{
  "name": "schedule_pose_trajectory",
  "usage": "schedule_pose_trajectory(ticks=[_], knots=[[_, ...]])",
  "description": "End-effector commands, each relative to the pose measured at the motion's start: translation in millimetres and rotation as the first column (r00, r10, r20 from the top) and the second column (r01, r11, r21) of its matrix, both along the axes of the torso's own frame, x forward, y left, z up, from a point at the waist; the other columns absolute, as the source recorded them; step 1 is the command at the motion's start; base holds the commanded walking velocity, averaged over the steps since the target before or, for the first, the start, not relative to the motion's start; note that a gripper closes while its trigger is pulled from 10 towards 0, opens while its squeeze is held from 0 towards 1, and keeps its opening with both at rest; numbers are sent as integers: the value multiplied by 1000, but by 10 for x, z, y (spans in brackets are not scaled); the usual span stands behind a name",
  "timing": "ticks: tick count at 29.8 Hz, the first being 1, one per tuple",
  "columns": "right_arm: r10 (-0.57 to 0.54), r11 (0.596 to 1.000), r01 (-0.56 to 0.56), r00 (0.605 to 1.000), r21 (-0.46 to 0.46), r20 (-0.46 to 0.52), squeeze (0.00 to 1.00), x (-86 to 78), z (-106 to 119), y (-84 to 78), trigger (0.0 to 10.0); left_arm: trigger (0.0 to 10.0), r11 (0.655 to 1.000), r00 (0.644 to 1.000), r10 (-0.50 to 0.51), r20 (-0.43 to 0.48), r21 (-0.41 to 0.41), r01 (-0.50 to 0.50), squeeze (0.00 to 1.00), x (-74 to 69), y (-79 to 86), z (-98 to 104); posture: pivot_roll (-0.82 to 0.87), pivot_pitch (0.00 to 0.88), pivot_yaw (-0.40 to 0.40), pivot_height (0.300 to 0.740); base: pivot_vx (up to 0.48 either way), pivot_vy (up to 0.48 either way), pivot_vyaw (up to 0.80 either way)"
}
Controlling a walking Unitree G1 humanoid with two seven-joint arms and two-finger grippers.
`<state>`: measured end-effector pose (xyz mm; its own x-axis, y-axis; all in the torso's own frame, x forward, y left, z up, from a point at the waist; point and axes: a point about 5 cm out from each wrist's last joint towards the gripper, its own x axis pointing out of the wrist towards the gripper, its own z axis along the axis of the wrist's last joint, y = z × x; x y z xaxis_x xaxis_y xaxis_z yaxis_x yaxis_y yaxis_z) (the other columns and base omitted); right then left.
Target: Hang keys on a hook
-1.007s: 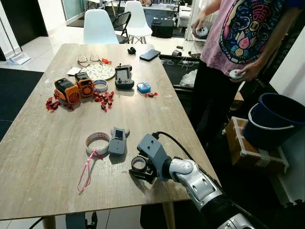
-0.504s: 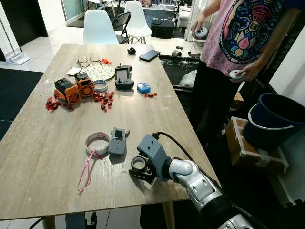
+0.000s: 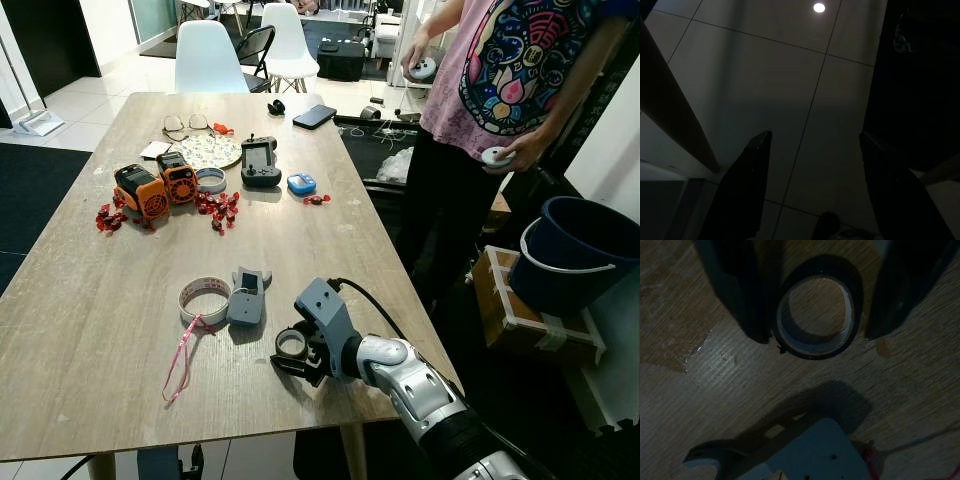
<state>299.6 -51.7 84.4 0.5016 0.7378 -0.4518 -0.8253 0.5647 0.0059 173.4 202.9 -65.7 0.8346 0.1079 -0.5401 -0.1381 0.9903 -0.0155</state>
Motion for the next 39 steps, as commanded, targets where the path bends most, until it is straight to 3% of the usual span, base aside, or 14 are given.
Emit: schedule_pose_trajectory(ticks=[1,2,3,9,10,12,14,15,20,21,25,28,33,39], knots=[[-55,993,33,980,-116,-191,0,-176,-425,-157,3059,10000,1000,1000,-7,14,-1,7,0,5,-17,11,85,63,-61,740,0,0,0],[-53,993,31,980,-118,-191,0,-176,-424,-156,4196,10000,1000,1000,-7,14,-1,7,0,4,-18,11,84,64,-60,740,0,0,0],[-54,992,31,980,-122,-190,0,-176,-421,-156,10000,10000,1000,1000,-7,15,-1,7,0,4,-18,11,84,64,-60,740,0,0,0],[-56,992,33,980,-124,-193,0,-180,-417,-158,10000,10000,1000,1000,-6,15,-1,6,0,4,-18,11,83,66,-60,740,0,0,0],[-58,992,34,979,-121,-194,0,-179,-418,-159,4549,10000,1000,1000,-5,15,-2,5,0,4,-19,11,84,69,-60,740,0,0,0],[-58,992,35,980,-122,-192,0,-178,-417,-161,5686,10000,1000,1000,-5,15,-2,5,0,2,-19,10,83,70,-60,740,0,0,0],[-58,992,35,980,-122,-192,0,-178,-417,-161,5686,10000,1000,1000,-5,15,-2,5,0,2,-19,10,83,70,-60,740,0,0,0],[-62,991,39,980,-125,-187,0,-172,-413,-165,10000,10000,1000,1000,-5,15,-1,5,0,1,-19,10,83,70,-60,740,0,0,0],[-90,993,77,982,-84,-164,0,-111,-330,-160,10000,10000,1000,1000,-3,12,0,3,0,-8,-13,7,84,71,-60,740,0,0,0],[-127,990,136,978,47,-162,0,-15,-155,-127,10000,10000,1000,1000,-1,12,1,1,0,-11,-8,7,84,71,-60,740,0,0,0],[-147,954,188,972,234,-184,0,107,126,-125,10000,10000,1000,1000,-1,13,2,1,0,-9,-2,8,86,72,-60,740,0,0,0],[-140,944,189,972,272,-191,0,124,190,-134,10000,10000,1000,1000,0,13,2,0,0,-8,-1,9,86,72,-60,740,0,0,0],[-141,886,199,976,418,-164,0,219,500,-293,10000,10000,1000,1000,-1,12,3,1,0,-9,8,9,81,72,-58,740,0,0,0],[-266,832,300,954,467,-141,0,363,631,-558,10000,10000,1000,1000,-3,11,0,3,0,-7,-3,7,82,73,-58,740,0,0,0]])
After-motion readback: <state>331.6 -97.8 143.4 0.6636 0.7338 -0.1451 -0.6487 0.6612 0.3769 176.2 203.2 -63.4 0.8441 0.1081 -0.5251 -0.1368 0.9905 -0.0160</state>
